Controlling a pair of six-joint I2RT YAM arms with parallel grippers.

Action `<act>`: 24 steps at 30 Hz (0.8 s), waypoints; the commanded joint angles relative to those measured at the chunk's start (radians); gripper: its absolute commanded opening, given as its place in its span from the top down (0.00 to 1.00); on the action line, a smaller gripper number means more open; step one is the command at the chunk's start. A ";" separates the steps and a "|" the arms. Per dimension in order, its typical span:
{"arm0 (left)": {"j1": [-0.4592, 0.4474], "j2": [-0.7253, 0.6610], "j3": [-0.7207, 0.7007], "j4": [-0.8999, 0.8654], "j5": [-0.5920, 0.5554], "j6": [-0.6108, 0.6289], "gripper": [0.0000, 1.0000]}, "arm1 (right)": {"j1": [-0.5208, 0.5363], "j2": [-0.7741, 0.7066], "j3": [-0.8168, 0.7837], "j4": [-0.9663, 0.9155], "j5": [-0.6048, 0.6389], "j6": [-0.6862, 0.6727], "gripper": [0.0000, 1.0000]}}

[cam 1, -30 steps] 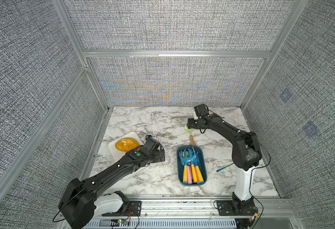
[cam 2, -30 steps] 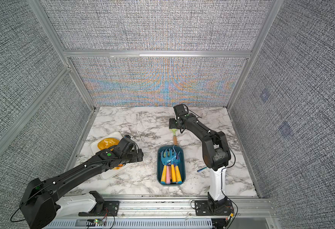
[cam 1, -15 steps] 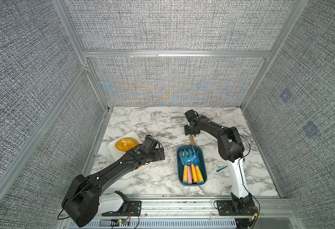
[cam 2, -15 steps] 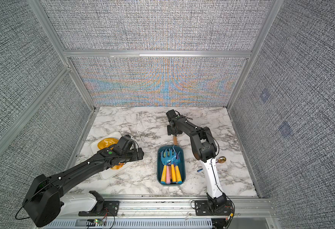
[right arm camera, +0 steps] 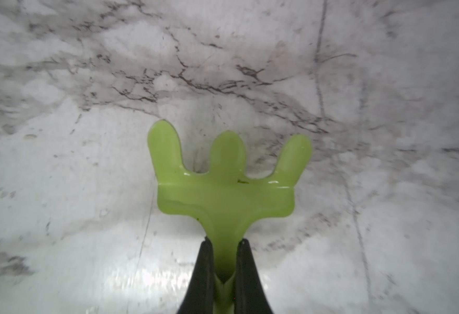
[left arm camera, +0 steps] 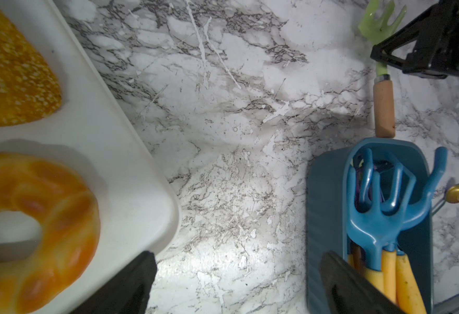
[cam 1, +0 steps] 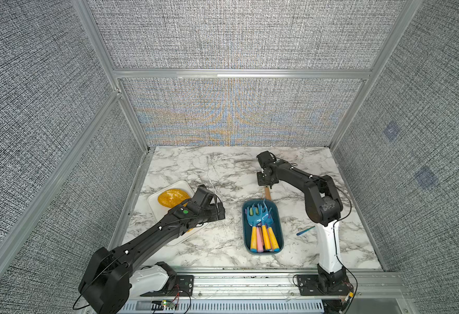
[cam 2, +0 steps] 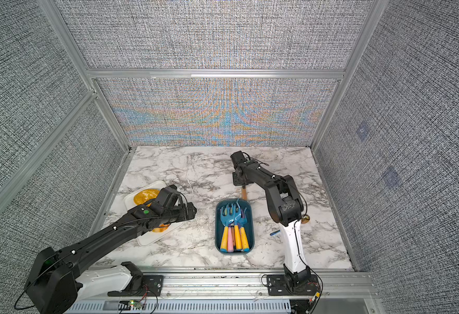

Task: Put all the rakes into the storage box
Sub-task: Pick up the rake at the center of the board, then place the rake in the storage box.

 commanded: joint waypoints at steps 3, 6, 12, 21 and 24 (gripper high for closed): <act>-0.001 -0.090 -0.014 -0.038 0.031 -0.029 0.01 | 0.003 -0.206 -0.126 0.128 0.011 -0.012 1.00; -0.003 -0.156 -0.024 -0.057 0.034 -0.040 0.01 | 0.002 -0.348 -0.237 0.183 -0.037 -0.014 1.00; -0.004 -0.260 -0.040 -0.094 0.039 -0.058 0.01 | 0.023 -0.620 -0.439 0.203 -0.170 0.011 1.00; -0.008 -0.326 -0.087 -0.095 0.039 -0.093 0.01 | 0.121 -0.975 -0.749 0.221 -0.380 0.141 1.00; -0.010 -0.334 -0.096 -0.094 0.033 -0.099 0.01 | 0.185 -1.058 -0.837 0.252 -0.413 0.197 1.00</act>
